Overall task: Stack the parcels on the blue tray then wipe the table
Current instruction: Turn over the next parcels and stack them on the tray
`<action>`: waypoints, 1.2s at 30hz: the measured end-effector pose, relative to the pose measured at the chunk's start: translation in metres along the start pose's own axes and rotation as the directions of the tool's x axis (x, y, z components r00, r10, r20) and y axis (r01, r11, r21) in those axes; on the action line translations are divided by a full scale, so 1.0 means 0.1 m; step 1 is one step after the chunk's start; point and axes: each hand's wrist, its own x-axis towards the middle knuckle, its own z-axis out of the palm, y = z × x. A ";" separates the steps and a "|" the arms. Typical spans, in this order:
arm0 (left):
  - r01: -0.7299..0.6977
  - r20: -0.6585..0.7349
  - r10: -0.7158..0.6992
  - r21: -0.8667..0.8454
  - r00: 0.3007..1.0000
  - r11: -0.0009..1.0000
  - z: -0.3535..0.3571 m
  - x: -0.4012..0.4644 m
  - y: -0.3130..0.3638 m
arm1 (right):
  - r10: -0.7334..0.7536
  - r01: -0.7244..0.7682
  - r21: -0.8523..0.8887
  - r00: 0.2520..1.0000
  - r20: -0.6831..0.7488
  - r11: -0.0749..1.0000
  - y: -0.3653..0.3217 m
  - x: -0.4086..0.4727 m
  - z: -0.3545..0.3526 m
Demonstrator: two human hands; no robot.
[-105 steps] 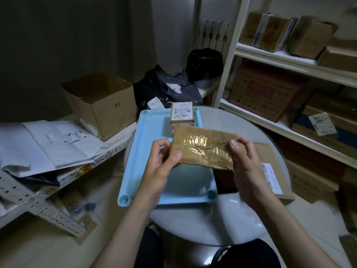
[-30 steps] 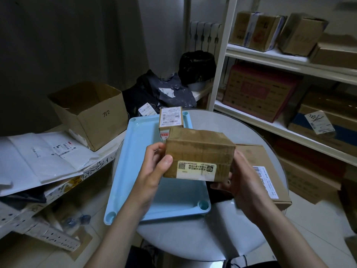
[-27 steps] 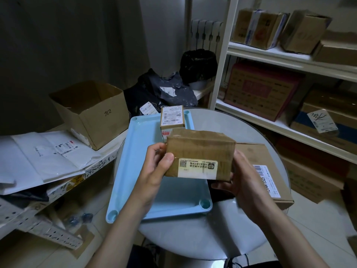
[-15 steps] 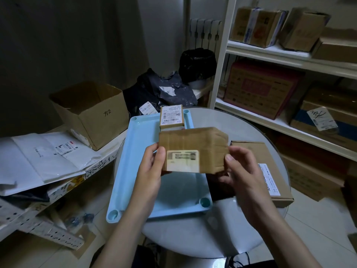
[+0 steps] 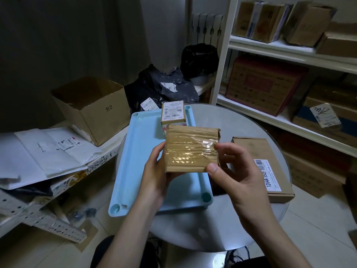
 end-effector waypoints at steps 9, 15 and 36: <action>0.057 0.110 -0.065 0.078 0.992 0.995 0.05 -0.15 -0.03 | 0.248 -0.254 0.143 0.967 0.061 0.956 0.26 0.21 -0.16; 0.081 0.029 -0.088 0.179 0.996 0.980 0.03 -0.17 -0.02 | 0.329 -0.338 0.177 0.941 0.077 0.925 0.28 0.25 -0.09; 0.287 -0.029 -0.296 -0.164 0.955 0.944 -0.06 -0.06 0.09 | 0.235 -0.236 0.037 0.972 0.025 0.971 0.32 0.11 -0.11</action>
